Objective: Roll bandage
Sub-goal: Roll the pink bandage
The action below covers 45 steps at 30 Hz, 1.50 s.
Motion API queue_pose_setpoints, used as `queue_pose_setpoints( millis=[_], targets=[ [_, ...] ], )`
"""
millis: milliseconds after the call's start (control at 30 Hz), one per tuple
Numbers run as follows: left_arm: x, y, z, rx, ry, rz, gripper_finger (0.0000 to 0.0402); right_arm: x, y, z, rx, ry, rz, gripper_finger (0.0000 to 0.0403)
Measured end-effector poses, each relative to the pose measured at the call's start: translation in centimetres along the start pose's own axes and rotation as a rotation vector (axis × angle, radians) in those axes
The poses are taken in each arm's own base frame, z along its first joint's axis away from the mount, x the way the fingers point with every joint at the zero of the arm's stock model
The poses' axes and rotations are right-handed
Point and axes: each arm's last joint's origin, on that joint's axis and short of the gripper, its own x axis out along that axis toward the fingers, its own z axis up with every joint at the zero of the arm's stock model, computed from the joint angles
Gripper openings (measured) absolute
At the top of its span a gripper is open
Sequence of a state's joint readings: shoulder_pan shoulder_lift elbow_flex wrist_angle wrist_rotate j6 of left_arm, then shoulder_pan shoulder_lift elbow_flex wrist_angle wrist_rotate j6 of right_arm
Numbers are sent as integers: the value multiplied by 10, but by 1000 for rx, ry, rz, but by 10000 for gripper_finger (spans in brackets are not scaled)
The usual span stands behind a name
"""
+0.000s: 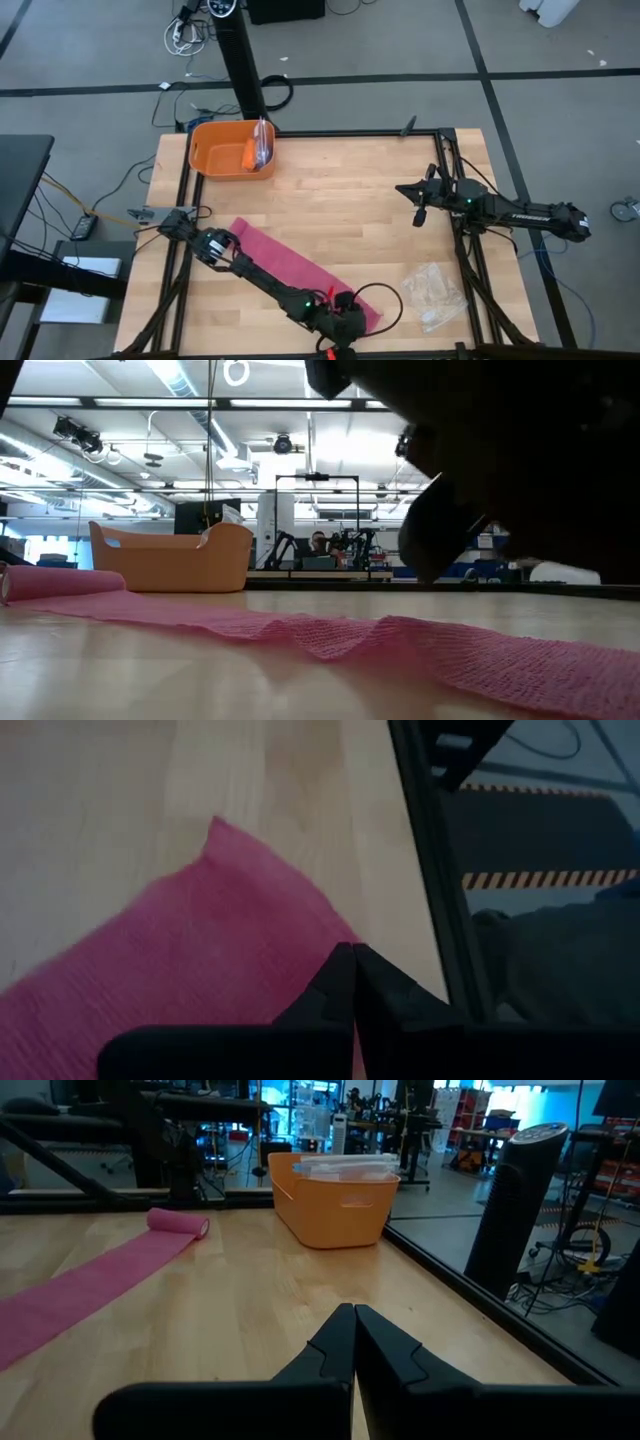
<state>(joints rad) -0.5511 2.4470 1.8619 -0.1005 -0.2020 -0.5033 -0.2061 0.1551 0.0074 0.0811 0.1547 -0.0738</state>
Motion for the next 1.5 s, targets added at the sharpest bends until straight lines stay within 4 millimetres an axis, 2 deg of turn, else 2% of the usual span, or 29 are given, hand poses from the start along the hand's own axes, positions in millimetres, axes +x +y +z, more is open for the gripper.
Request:
queue_pose_setpoints(
  millis=[233,433,567,733,833,900,1167,1300,1500],
  targets=[
    [15,1,-9,-36,-19,-50,4,0,0,0,0,0,-1,6],
    [14,-2,-3,-23,-51,-69,4,0,0,0,0,-1,-1,8],
    [6,-11,24,30,-119,-96,4,0,0,0,0,-2,-1,6],
    [-18,-25,68,127,-135,-85,5,0,0,0,-6,-1,-1,6],
    [-35,-30,86,153,-120,24,5,0,0,2,-95,-19,-3,8],
    [-48,-35,92,171,-114,133,5,0,0,5,-148,-44,-7,8],
    [-82,-49,76,154,-110,407,3,0,-1,7,-131,-64,-9,7],
    [-88,-56,61,122,-69,468,3,0,0,7,-124,-69,-7,8],
    [-101,-68,39,66,-81,590,3,-1,3,10,8,-102,104,6]
  ],
)
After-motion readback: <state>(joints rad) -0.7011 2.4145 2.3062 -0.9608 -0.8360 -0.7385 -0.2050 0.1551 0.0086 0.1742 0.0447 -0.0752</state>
